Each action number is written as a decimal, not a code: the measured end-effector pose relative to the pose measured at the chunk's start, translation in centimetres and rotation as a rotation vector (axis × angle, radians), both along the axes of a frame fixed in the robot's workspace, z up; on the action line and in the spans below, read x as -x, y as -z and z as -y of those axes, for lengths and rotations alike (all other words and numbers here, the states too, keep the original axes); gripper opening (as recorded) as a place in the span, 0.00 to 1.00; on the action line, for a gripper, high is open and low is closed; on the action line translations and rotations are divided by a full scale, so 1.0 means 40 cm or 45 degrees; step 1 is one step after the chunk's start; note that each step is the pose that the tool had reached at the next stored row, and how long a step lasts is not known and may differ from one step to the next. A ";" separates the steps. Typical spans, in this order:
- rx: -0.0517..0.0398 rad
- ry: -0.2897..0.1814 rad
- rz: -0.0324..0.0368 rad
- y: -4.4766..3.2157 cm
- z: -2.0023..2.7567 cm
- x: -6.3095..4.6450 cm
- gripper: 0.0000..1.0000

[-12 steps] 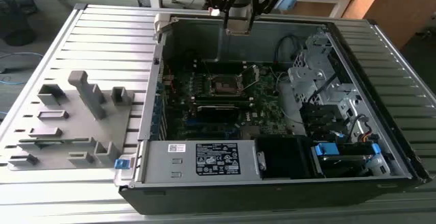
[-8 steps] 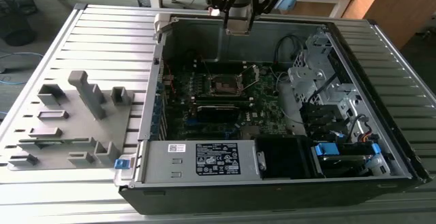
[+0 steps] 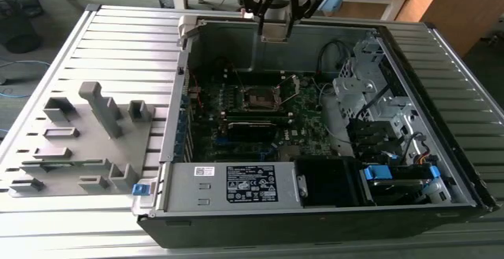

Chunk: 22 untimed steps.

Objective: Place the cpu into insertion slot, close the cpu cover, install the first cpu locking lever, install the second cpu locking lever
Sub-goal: 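Place the cpu into insertion slot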

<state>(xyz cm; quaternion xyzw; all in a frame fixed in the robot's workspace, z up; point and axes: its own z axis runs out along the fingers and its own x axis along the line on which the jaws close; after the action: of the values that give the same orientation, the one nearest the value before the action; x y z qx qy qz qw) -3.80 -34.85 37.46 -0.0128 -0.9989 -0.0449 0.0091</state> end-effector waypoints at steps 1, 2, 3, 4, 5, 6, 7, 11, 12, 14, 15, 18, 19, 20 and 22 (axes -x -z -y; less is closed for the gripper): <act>0.000 0.000 -0.0001 0.001 0.000 0.000 0.54; 0.000 0.000 -0.0001 0.001 0.000 0.000 0.54; 0.000 0.000 -0.0002 0.001 0.000 0.000 0.54; 0.000 0.000 -0.0001 0.001 0.000 0.000 0.54; 0.000 0.000 -0.0001 0.001 0.000 0.000 0.54; 0.000 0.000 0.0000 0.001 0.000 0.000 0.54; 0.000 0.000 0.0000 0.001 0.000 0.000 0.54; 0.000 0.000 0.0000 0.004 0.000 0.000 0.54; 0.000 0.000 0.0000 0.006 0.000 0.000 0.54; 0.000 0.000 -0.0001 0.008 0.000 0.000 0.54; 0.000 0.000 0.0000 0.009 0.000 0.000 0.54; 0.000 0.000 -0.0002 0.010 0.000 0.000 0.54; 0.000 0.000 -0.0001 0.010 0.000 0.000 0.54; 0.000 0.000 0.0000 0.010 0.000 0.000 0.54; 0.000 0.000 0.0001 0.011 0.000 0.000 0.54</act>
<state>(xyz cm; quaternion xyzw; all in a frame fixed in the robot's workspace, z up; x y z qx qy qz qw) -3.80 -34.85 37.01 -0.0128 -0.9989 -0.0449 0.0090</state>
